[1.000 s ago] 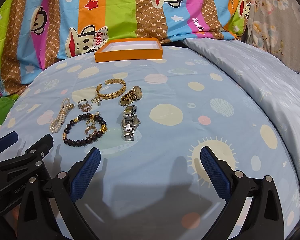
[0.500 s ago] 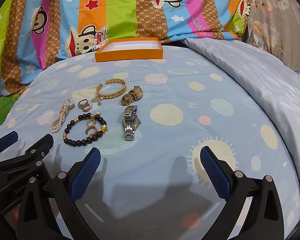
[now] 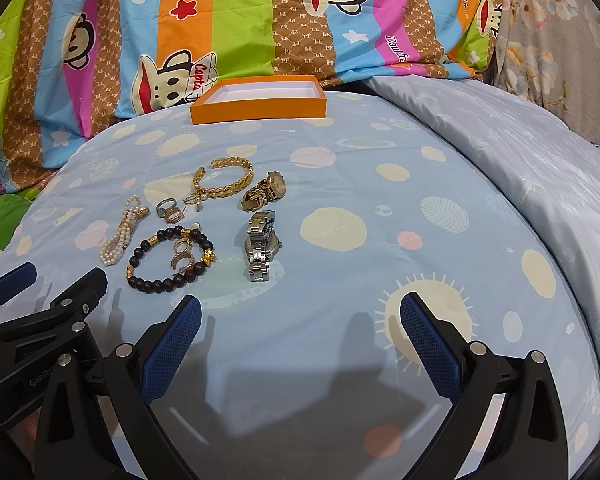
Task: Organize jewelry
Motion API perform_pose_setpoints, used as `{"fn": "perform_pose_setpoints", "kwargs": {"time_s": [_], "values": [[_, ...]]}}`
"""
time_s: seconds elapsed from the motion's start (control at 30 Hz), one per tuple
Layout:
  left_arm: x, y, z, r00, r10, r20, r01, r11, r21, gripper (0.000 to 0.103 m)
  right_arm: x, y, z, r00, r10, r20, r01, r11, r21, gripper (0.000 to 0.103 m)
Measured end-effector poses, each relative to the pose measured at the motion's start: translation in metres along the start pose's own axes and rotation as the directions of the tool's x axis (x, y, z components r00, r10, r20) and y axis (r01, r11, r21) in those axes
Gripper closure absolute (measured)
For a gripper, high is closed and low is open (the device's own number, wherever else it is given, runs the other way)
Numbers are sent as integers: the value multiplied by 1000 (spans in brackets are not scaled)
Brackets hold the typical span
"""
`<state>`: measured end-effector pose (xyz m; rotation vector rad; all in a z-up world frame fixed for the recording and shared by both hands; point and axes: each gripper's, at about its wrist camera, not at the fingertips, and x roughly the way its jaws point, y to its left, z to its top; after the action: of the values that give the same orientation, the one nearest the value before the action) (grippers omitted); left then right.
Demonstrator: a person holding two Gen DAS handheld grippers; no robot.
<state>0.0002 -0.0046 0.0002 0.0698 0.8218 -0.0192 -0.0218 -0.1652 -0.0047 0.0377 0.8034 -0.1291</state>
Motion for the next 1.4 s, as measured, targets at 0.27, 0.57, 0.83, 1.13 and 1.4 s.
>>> {"fn": "perform_pose_setpoints", "kwargs": {"time_s": [0.27,0.57,0.83,1.13,1.4], "values": [[0,0,0,1000,0,0,0,1000,0,12,-1,-1,2,1000,0,0,0,1000,0,5],[0,4,0,1000,-30,4,30,999,-22,10,-3,-5,3,1000,20,5,-20,999,27,5],[11,44,16,995,-79,-61,69,987,-147,9,3,-13,21,999,53,2,-53,996,66,10],[30,30,48,990,-119,-79,112,990,-85,9,36,-10,45,987,145,-67,-137,984,115,47],[59,10,54,987,-111,-120,107,993,-40,16,50,-3,47,985,148,-90,-139,986,96,58]]}}
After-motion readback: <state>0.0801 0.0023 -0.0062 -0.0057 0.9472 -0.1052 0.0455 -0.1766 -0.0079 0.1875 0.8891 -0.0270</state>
